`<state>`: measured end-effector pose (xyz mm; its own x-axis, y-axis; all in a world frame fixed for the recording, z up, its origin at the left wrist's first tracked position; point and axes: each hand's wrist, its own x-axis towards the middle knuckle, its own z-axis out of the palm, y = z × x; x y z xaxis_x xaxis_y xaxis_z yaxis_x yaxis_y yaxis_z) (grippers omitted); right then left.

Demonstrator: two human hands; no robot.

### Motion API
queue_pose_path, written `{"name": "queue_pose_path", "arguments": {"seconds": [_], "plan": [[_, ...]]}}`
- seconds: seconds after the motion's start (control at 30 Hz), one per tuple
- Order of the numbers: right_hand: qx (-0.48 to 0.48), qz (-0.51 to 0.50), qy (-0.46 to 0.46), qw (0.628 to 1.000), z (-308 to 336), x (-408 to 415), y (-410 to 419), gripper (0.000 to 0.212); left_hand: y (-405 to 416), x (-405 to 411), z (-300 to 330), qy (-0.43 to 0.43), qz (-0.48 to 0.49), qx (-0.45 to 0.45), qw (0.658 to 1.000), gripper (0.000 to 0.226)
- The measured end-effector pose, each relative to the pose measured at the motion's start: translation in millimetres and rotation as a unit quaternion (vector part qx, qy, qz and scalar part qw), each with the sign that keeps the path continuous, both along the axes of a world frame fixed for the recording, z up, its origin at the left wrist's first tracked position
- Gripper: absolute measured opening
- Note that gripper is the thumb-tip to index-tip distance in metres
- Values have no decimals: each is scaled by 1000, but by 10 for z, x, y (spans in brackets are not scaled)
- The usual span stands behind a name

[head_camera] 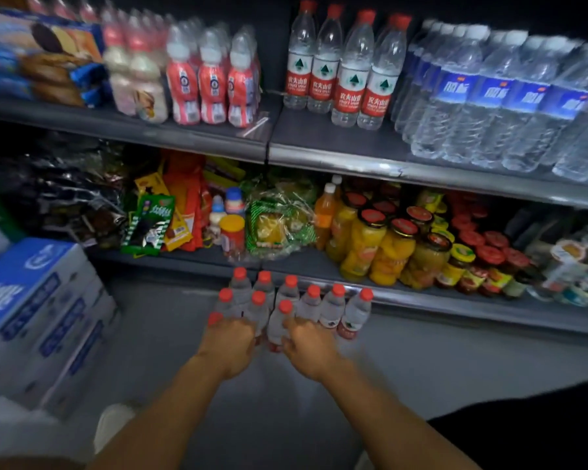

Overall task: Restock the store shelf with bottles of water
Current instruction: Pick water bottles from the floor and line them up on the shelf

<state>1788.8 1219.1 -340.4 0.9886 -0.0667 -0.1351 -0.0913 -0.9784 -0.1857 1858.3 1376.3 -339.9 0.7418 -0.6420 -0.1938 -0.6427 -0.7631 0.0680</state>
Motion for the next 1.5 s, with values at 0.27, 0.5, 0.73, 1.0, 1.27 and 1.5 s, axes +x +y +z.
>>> {"name": "queue_pose_path", "arguments": {"seconds": [0.27,0.5,0.73,1.0,1.27,1.5], "plan": [[66,-72,56,994,-704,124,69,31,387,105,-716,73,75,16,994,31],[122,-186,49,974,-1074,499,-120,60,96,319,-1118,103,63,2,993,31],[187,-243,15,952,-1307,801,-225,65,-144,446,-1416,107,54,21,993,32],[219,-249,-13,943,-1462,935,-265,69,-233,436,-1636,117,21,62,991,31],[215,-238,-14,947,-1351,716,-234,71,-269,140,-1567,152,-12,116,981,35],[200,-196,-26,960,-850,284,-217,60,-233,-49,-1122,114,-27,125,985,36]]}}
